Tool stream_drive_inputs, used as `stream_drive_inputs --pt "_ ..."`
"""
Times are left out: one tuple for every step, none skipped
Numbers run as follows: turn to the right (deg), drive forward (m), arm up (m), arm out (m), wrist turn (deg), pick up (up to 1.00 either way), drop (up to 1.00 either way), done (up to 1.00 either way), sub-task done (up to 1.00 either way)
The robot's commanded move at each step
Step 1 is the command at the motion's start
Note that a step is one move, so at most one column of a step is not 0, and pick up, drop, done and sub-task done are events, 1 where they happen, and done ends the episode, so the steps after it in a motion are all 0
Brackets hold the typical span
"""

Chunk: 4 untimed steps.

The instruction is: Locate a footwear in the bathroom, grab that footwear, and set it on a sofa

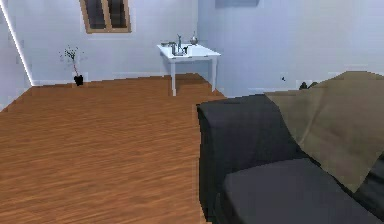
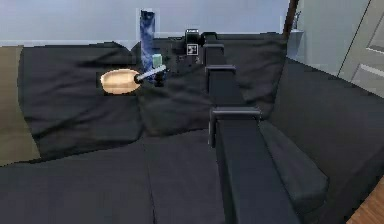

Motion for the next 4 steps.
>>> stream_drive_inputs --pt "0.0 0.00 0.00 0.00 6.0 0.00 0.00 0.00 0.00" --pt "0.0 0.00 -0.24 0.00 0.0 0.00 0.00 0.00 0.00" --pt "0.0 0.00 -0.32 0.00 0.0 0.00 0.00 0.00 0.00" --pt "0.0 0.00 0.00 0.00 0.0 0.00 1.00 0.00 0.00"
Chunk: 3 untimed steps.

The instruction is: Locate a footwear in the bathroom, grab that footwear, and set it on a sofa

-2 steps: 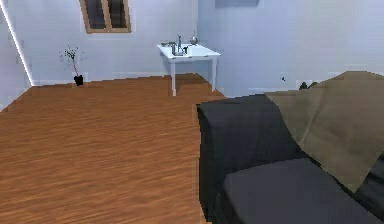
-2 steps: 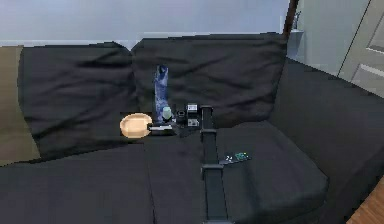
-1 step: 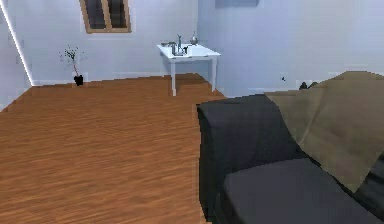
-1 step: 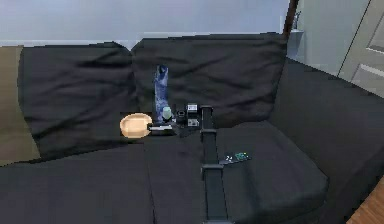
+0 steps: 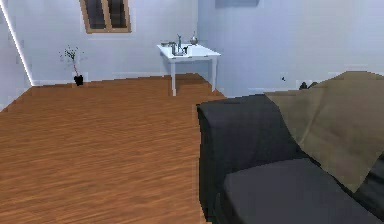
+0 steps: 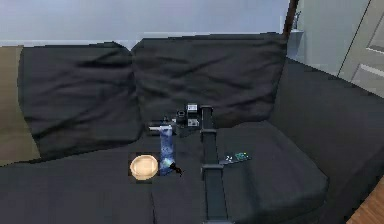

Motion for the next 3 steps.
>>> stream_drive_inputs --pt "0.0 0.00 0.10 0.00 0.0 0.00 0.00 0.00 0.00" --pt "0.0 0.00 0.00 -0.08 0.0 0.00 0.00 0.00 0.00" --pt "0.0 0.00 0.00 0.00 0.0 0.00 0.00 1.00 0.00"
